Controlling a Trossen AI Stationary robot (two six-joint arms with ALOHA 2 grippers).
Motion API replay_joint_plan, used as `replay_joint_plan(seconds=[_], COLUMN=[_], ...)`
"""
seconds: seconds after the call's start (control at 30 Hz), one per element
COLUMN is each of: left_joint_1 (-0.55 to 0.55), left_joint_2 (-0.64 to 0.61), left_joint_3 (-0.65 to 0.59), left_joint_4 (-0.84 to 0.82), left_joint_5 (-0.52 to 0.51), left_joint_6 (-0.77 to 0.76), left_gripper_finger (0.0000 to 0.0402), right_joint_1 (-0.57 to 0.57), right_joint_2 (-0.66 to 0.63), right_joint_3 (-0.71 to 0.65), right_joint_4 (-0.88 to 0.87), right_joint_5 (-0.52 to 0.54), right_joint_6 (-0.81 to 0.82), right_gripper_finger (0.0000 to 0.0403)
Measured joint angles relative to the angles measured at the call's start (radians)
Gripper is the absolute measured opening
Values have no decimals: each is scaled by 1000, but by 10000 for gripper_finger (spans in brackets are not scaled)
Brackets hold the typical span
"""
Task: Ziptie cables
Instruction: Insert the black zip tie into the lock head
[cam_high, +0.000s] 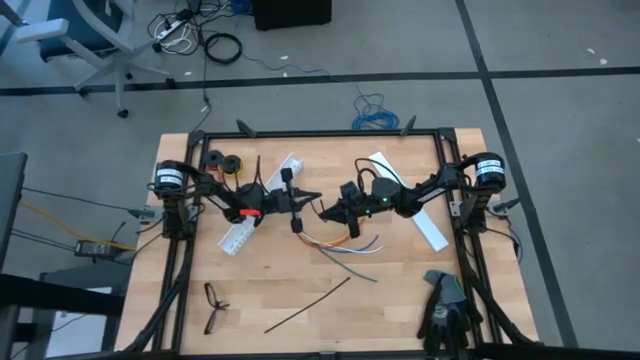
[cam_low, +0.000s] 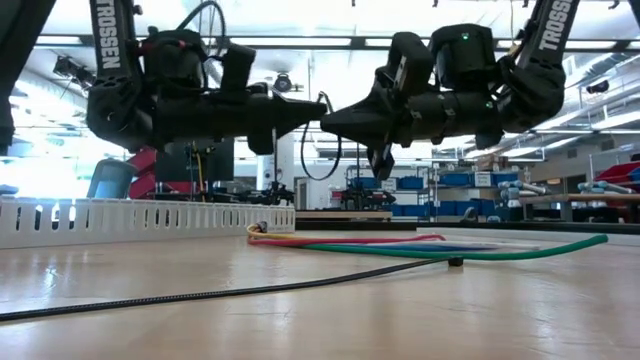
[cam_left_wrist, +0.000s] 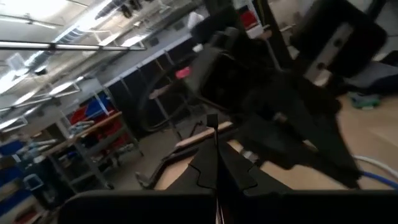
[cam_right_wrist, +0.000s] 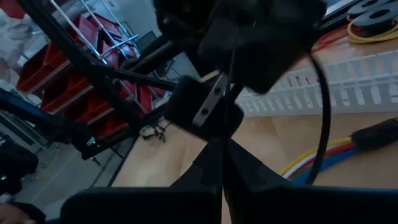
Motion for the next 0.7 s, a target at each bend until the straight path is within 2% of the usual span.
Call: replay_joint_plan(seconds=[0.27, 0.4, 0.53, 0.7], left_joint_1=[8, 8, 8, 8], left_joint_2=[100, 103, 103, 103], left_joint_3=[76, 82, 82, 82], left_joint_4=[15, 24, 24, 24], left_joint_5=[-4, -4, -4, -4], left_joint_6=[-1, 0, 0, 1], left_gripper_finger=[1, 1, 1, 1], right_joint_1=[-5, 1, 14, 21], right_joint_2=[6, 6, 6, 7], right_joint_3=[-7, -16, -45, -90], right_joint_4=[0, -3, 19, 108], right_joint_5=[1, 7, 60, 98], right_joint_6=[8, 24, 35, 60], right_gripper_finger=[0, 0, 0, 0])
